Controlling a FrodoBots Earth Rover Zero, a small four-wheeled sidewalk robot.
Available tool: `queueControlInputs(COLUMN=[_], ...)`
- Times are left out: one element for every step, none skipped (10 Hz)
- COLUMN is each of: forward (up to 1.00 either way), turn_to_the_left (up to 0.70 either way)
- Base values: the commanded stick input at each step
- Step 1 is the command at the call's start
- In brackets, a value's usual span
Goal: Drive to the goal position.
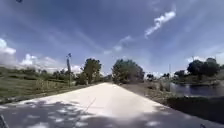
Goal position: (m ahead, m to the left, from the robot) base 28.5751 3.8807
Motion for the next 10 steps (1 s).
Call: queueControlInputs(forward=[0.85,0.85,0.85,0.85,0.85,0.85,0.85,0.85,0.85,0.85], turn_to_the_left=[0.00,0.00,0.00,0.00,0.00,0.07,0.34,0.34,0.34,0.23])
